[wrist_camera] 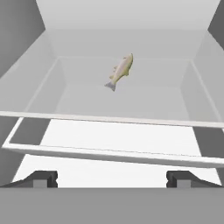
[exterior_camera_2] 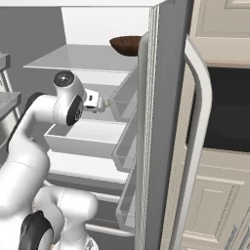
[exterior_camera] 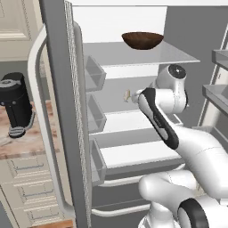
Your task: Take the fish from the fridge and place it on the digital scale on the counter by the fridge. Wait a few seconds for a reading, then move it to the plate on the dining counter.
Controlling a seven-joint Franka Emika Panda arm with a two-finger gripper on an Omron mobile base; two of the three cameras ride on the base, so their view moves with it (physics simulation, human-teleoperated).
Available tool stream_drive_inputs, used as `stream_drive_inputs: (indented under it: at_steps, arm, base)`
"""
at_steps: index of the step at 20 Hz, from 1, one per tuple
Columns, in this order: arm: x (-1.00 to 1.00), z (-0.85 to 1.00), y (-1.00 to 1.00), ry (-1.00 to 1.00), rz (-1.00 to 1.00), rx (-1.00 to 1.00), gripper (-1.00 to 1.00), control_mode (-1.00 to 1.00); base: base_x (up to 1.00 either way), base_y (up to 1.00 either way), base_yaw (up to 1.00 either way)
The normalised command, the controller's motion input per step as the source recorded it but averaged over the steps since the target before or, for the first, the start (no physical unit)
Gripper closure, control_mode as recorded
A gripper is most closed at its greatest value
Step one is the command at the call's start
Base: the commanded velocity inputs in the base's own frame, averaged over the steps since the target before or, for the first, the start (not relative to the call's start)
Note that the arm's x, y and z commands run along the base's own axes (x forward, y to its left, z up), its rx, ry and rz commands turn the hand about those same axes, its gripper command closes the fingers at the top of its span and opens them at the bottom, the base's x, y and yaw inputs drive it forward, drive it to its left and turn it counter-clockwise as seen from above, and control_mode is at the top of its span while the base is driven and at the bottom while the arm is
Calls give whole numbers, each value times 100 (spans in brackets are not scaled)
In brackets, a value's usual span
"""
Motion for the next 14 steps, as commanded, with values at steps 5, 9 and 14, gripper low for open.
stream_drive_inputs:
  at_steps: [5, 9, 14]
  arm:
    - [82, -11, 15, -4, -6, 0, -100, -100]
    - [68, -23, 1, 0, -7, 0, -100, -100]
    - [59, -35, 0, 0, -6, 0, -100, -100]
  base:
    - [0, 0, 0]
    - [0, 0, 0]
    - [0, 0, 0]
